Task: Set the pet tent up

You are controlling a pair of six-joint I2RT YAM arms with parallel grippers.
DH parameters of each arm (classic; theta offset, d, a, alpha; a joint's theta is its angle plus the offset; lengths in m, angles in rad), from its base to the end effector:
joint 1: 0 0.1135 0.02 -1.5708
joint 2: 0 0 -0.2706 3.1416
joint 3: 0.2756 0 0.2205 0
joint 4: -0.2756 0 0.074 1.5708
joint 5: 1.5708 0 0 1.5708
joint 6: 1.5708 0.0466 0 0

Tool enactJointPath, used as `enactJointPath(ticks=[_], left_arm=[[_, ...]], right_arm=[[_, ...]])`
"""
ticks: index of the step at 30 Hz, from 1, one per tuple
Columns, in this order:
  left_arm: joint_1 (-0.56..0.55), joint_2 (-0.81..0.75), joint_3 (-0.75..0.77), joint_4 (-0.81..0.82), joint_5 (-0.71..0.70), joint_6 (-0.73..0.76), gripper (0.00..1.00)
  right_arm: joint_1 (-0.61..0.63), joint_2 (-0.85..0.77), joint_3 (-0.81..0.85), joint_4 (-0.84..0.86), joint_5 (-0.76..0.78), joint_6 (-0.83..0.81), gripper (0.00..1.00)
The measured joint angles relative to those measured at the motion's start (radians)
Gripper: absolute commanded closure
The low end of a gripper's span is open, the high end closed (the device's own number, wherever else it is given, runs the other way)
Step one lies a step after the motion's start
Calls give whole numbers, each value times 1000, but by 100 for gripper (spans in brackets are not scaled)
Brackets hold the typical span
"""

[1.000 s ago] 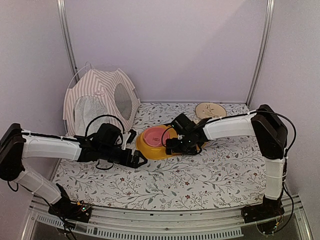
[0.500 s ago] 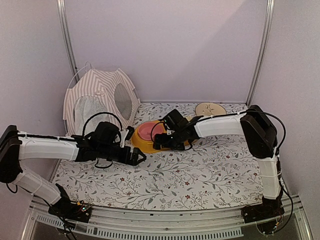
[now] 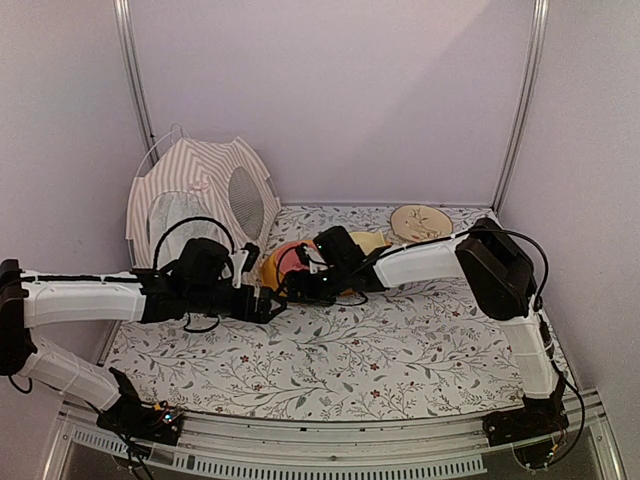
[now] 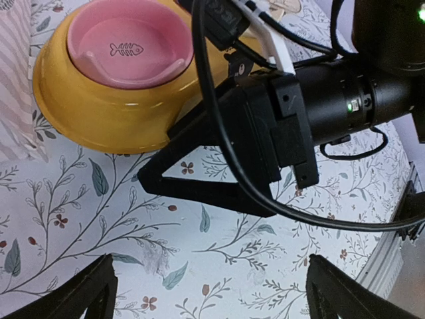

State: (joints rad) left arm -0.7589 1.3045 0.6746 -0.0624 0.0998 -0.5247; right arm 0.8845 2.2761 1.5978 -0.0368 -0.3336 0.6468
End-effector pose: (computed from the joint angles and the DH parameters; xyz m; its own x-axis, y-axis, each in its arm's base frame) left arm 0.1769 -0.1742 0.2212 -0.7717 0.0449 -0.6344 0.4087 0.7992 -0.4407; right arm 0.2971 0.3867 0.1557 -0.8665 -0.1592 -0.4731 -0.4579 0.6309 0.6263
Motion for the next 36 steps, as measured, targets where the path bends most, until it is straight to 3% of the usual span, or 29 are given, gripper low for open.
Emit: enactJointPath(ticks=[13,19,25,36], left_arm=[[7,-61,0,-34,-16,-2,1],[10,-81,-13,-30,-25,-3,0],[27,-98,-37,-16,-42,-3,1],[80,-237,-106,35,-164,-1,1]], right_arm=[[-81,151,173,152,-102,14,13],[-111,122,116,180,-110,3,7],[-115,-66,-124,204,-79,-26,1],[-125,-624,-578,268,91,-113,1]])
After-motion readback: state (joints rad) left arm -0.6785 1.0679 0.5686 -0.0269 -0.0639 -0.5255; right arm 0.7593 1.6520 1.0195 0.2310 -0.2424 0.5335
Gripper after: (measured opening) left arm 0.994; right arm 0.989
